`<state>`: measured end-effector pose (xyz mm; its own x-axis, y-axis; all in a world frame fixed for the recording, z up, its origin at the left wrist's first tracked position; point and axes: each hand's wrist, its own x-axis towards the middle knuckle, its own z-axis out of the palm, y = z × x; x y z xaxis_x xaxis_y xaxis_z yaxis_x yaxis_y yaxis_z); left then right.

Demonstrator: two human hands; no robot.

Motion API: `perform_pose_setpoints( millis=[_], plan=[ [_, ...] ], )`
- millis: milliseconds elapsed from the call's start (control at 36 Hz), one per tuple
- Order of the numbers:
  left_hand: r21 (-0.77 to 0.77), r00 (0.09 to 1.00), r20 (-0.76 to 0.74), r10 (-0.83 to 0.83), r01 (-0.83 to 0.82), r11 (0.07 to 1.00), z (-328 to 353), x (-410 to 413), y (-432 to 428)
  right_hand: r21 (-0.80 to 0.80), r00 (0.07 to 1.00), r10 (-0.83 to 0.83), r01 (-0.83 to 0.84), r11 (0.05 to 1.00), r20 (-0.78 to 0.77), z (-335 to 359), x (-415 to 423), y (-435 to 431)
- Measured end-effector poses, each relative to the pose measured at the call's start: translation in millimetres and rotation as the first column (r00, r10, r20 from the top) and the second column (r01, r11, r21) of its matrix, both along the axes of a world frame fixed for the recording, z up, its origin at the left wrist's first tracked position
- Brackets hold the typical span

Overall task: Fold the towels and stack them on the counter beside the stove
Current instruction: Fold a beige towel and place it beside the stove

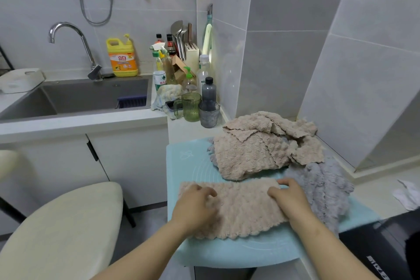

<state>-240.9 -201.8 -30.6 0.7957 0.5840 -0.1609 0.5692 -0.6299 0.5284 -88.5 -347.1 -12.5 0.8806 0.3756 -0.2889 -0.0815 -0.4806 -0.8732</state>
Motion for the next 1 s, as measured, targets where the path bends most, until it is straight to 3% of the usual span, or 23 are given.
perform_pose_setpoints(
  millis=[28,56,111,167,222,333,389,472,583,694,833,1000],
  plan=[
    [-0.222,0.993,0.088,0.082,-0.061,0.973,7.5,2.1,-2.4,0.03,1.0,0.011,-0.011,0.999,-0.003,5.6,-2.4,5.4],
    [-0.455,0.973,0.145,0.181,-0.097,0.885,14.8,3.9,-4.4,0.06,1.0,0.029,-0.028,0.998,-0.009,11.1,-5.5,11.7],
    [-0.75,0.92,0.141,0.365,-0.141,0.646,27.5,7.0,-5.0,0.108,0.996,0.093,-0.091,0.99,-0.017,23.0,-15.1,24.7],
    [-0.88,0.875,0.062,0.481,-0.179,0.439,33.9,7.8,0.3,0.127,0.98,0.2,-0.196,0.972,-0.02,33.1,-27.8,36.1],
    [-0.936,0.845,-0.017,0.534,-0.201,0.29,35.5,6.6,8.8,0.17,0.942,0.326,-0.309,0.936,-0.08,40.2,-40.8,45.8],
    [-0.966,0.839,-0.073,0.54,-0.193,0.17,29.5,-1.5,21.2,0.213,0.802,0.537,-0.494,0.843,-0.261,42.5,-58.5,57.4],
    [-0.944,0.824,-0.097,0.558,-0.254,0.212,28.0,-4.8,21.9,0.197,0.795,0.544,-0.508,0.839,-0.269,37.7,-60.0,59.6],
    [-0.842,0.822,-0.087,0.562,-0.363,0.4,19.4,-6.7,22.8,0.162,0.827,0.495,-0.468,0.869,-0.266,31.6,-61.1,58.4],
    [-0.746,0.836,0.022,0.548,-0.351,0.566,8.2,-9.5,28.2,0.138,0.86,0.43,-0.408,0.903,-0.273,22.0,-59.5,52.6],
    [-0.733,0.859,0.11,0.5,-0.27,0.624,8.8,-15.5,34.4,0.086,0.869,0.402,-0.395,0.915,-0.288,11.7,-58.0,47.3],
    [-0.703,0.919,0.081,0.385,-0.221,0.676,1.0,-18.6,40.2,0.063,0.873,0.413,-0.411,0.909,-0.259,4.0,-62.2,45.1],
    [-0.635,0.907,0.141,0.398,-0.225,0.739,-4.9,-12.9,39.6,0.023,0.916,0.358,-0.36,0.933,-0.178,-4.3,-65.4,47.4]
  ],
)
